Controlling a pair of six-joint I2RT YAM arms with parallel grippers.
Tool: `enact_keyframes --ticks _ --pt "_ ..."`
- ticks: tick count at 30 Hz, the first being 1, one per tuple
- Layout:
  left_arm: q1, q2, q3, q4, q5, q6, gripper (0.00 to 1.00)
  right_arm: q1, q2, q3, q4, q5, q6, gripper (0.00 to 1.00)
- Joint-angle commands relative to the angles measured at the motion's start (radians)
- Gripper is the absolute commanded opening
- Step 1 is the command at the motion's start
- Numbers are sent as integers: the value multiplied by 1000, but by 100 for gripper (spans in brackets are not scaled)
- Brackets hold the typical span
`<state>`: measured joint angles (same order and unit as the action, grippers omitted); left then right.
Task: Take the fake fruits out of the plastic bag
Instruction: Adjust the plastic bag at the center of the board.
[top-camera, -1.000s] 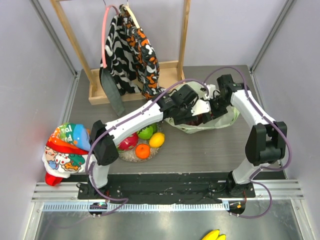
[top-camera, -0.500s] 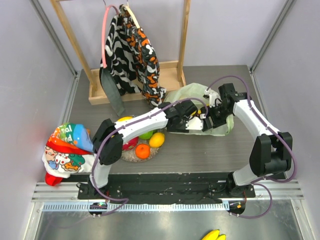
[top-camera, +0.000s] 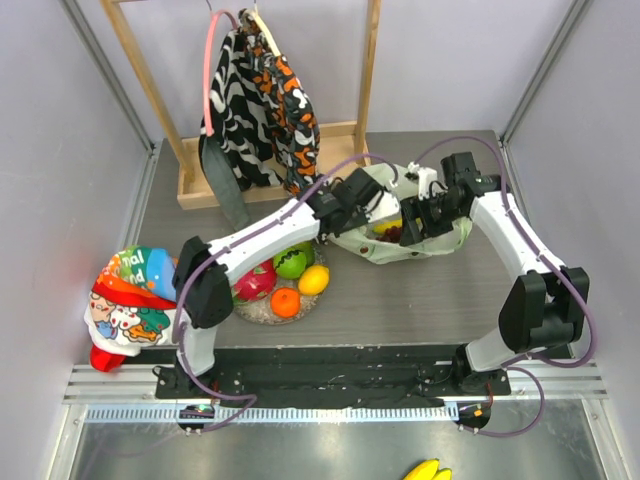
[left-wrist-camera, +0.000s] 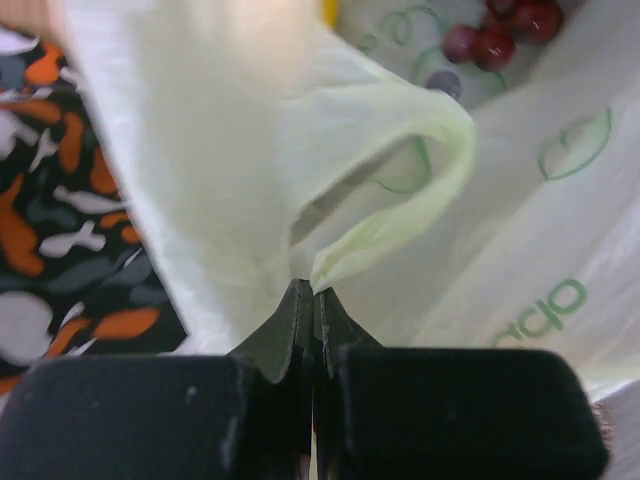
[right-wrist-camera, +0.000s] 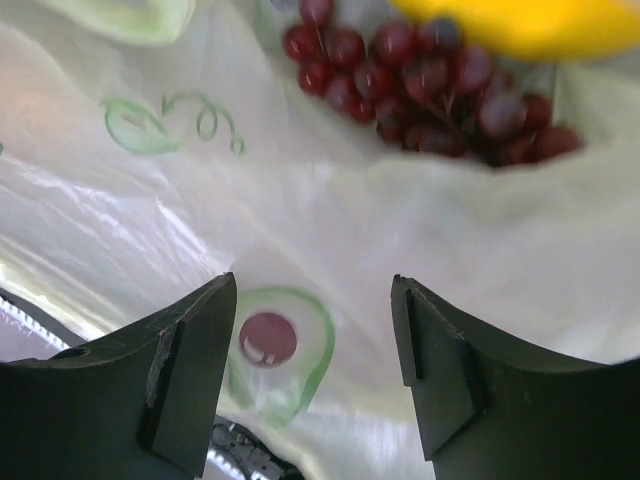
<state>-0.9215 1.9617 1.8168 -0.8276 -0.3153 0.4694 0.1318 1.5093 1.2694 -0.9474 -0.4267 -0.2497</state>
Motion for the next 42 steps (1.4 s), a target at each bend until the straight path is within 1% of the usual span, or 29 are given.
enact_keyframes --ticks 1,4,8,10,11,13,16,17,18,20,23,24,26,28,29,31,33,37,42 --pt "29 -161 53 28 57 -188 0 18 3 116 39 -87 -43 70" --pt "32 -190 53 42 65 -261 0 49 57 171 65 -89 -37 66" --pt "32 -207 47 36 78 -340 0 110 141 258 75 -29 -45 55" --pt "32 -211 41 39 73 -383 0 134 175 252 105 0 -39 52" --pt "32 -213 41 38 74 -390 0 138 184 234 110 17 -30 48" --pt "32 -221 36 33 78 -408 0 150 193 211 69 29 -31 45" --pt "32 -250 7 41 76 -414 0 149 117 58 27 58 -34 43" --pt "32 -257 -4 44 74 -414 0 149 54 -38 24 75 -40 42" --pt "32 -271 -25 45 82 -413 0 149 19 -80 24 101 -52 42" --pt "32 -280 -50 41 85 -419 0 149 -27 -157 18 123 -66 43" --pt "32 -305 -96 24 120 -431 0 146 -67 -189 -40 129 -88 42" --pt "32 -311 -115 22 130 -439 0 146 -73 -177 -77 121 -94 42" --pt "30 -325 -128 25 133 -437 0 146 -93 -170 -97 120 -100 42" --pt "30 -325 -134 30 124 -428 0 146 -107 -157 -99 120 -109 43" --pt "30 -322 -134 33 119 -425 0 146 -101 -122 -94 123 -114 44" --pt "30 -319 -134 39 104 -420 0 146 -63 -73 -50 161 -131 46" --pt "30 -317 -137 45 104 -416 0 146 -20 13 11 187 -141 47" --pt "32 -316 -132 47 97 -394 0 147 136 161 47 203 -180 47" --pt "32 -313 -119 48 110 -380 0 146 247 246 75 200 -192 49"
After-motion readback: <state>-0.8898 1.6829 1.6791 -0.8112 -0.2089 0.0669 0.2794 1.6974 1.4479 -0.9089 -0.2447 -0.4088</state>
